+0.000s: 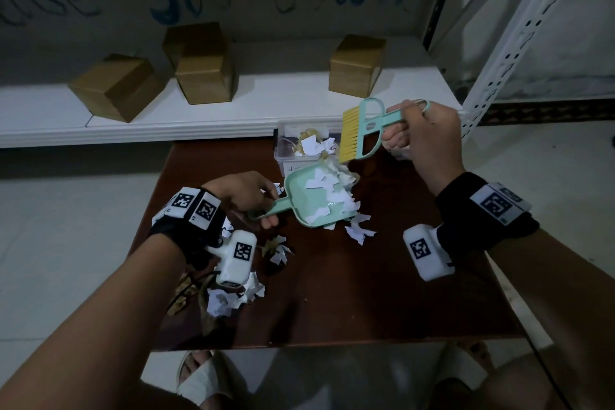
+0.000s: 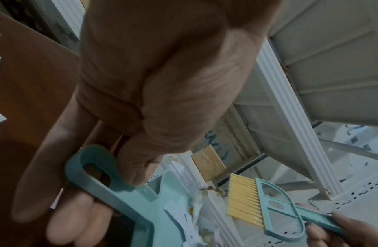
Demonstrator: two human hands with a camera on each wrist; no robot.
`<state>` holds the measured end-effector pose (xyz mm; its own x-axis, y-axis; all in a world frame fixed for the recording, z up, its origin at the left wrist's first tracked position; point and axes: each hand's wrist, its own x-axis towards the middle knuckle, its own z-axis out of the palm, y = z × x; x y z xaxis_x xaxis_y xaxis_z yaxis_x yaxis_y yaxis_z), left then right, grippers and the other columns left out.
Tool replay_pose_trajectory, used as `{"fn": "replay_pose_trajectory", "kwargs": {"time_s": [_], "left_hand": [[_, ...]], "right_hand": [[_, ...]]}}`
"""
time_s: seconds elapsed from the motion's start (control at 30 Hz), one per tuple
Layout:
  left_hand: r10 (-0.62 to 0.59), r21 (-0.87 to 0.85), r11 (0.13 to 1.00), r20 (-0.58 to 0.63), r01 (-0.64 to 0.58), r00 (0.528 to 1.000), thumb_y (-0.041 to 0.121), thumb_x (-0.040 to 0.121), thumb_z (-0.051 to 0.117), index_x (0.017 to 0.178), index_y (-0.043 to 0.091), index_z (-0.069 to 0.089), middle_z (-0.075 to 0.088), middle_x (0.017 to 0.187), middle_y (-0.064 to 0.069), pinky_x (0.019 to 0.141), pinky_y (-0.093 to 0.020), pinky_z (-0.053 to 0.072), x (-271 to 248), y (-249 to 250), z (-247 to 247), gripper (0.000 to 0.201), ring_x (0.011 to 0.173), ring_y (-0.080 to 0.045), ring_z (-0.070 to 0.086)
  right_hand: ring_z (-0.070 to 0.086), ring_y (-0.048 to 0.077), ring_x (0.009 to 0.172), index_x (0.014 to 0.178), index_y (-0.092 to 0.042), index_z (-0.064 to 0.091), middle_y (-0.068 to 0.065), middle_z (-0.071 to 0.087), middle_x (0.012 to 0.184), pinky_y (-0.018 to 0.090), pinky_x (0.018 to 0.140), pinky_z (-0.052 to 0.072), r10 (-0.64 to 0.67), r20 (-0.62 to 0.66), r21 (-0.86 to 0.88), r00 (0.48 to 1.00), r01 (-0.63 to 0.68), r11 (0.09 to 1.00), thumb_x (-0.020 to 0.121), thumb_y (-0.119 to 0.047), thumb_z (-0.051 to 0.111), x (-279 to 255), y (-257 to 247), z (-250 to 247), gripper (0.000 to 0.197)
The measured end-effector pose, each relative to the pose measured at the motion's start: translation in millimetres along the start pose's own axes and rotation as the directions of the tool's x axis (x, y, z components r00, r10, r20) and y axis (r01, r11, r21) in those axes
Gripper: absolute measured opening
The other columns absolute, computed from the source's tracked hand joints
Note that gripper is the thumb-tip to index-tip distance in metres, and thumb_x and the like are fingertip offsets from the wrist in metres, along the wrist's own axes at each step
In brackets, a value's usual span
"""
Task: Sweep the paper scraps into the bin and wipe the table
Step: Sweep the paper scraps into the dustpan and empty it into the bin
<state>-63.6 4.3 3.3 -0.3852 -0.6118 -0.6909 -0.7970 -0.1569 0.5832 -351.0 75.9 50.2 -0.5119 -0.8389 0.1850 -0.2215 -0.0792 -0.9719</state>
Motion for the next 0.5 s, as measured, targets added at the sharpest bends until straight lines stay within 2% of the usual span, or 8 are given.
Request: {"fn": "replay_pose_trajectory", "kwargs": {"time_s": [0.07, 0.13, 0.2, 0.3, 0.4, 0.5], "left_hand": [[0.016, -0.052, 0.998, 0.003, -0.016, 1.0, 0.008, 0.108, 0.047, 0.111, 0.001, 0.059, 0.077, 0.088, -0.019, 0.061, -0.034, 0.062, -1, 2, 1, 0.015, 0.073, -0.024, 0.075], [0.028, -0.101, 0.995, 0.0, -0.028, 1.0, 0.009, 0.109, 0.045, 0.113, -0.001, 0.06, 0.077, 0.089, -0.02, 0.067, -0.036, 0.062, -2, 4, 3, 0.018, 0.07, -0.023, 0.074], [0.044, -0.132, 0.99, -0.01, -0.045, 0.999, 0.008, 0.11, 0.042, 0.111, -0.002, 0.06, 0.075, 0.091, -0.022, 0.066, -0.035, 0.062, -3, 6, 4, 0.02, 0.067, -0.021, 0.073], [0.057, -0.146, 0.987, -0.029, -0.06, 0.998, 0.007, 0.11, 0.039, 0.102, 0.002, 0.06, 0.076, 0.091, -0.02, 0.068, -0.035, 0.063, -5, 8, 1, 0.023, 0.071, -0.023, 0.073], [0.051, -0.184, 0.981, -0.046, -0.059, 0.998, 0.007, 0.11, 0.039, 0.099, 0.003, 0.057, 0.077, 0.083, -0.016, 0.067, -0.035, 0.064, -6, 10, -5, 0.022, 0.076, -0.025, 0.074], [0.058, -0.21, 0.975, -0.099, -0.078, 0.993, 0.007, 0.11, 0.038, 0.096, 0.004, 0.057, 0.077, 0.077, -0.012, 0.066, -0.033, 0.063, -9, 10, -9, 0.025, 0.07, -0.02, 0.074]], "right_hand": [[0.065, 0.017, 0.054, 0.084, -0.01, 0.072, 0.009, 0.073, 0.065, 0.032, 0.057, 0.055, 0.028, 0.019, 0.016, 0.999, -0.029, 0.999, 0.106, -0.023, 0.054, -1, -1, -1, 0.031], [0.065, 0.017, 0.054, 0.086, -0.008, 0.071, 0.009, 0.074, 0.065, 0.033, 0.059, 0.056, 0.034, 0.027, 0.017, 0.999, -0.035, 0.999, 0.106, -0.024, 0.053, -3, 0, -1, 0.031], [0.064, 0.015, 0.052, 0.087, -0.006, 0.071, 0.006, 0.073, 0.063, 0.029, 0.055, 0.055, 0.031, 0.0, 0.023, 1.0, -0.031, 0.999, 0.106, -0.023, 0.053, -2, -1, -1, 0.032], [0.062, 0.011, 0.046, 0.085, -0.007, 0.071, 0.004, 0.073, 0.061, 0.02, 0.047, 0.051, 0.01, -0.063, 0.046, 0.998, -0.007, 0.999, 0.107, -0.021, 0.053, 2, -3, -2, 0.031], [0.06, 0.012, 0.044, 0.086, -0.006, 0.071, 0.008, 0.073, 0.063, 0.019, 0.045, 0.048, -0.015, -0.101, 0.061, 0.995, 0.022, 0.998, 0.107, -0.021, 0.053, 3, -4, -4, 0.031], [0.059, 0.011, 0.044, 0.09, -0.003, 0.071, 0.011, 0.073, 0.067, 0.019, 0.043, 0.047, -0.023, -0.12, 0.082, 0.992, 0.033, 0.996, 0.107, -0.021, 0.052, 3, -5, -4, 0.031]]}}
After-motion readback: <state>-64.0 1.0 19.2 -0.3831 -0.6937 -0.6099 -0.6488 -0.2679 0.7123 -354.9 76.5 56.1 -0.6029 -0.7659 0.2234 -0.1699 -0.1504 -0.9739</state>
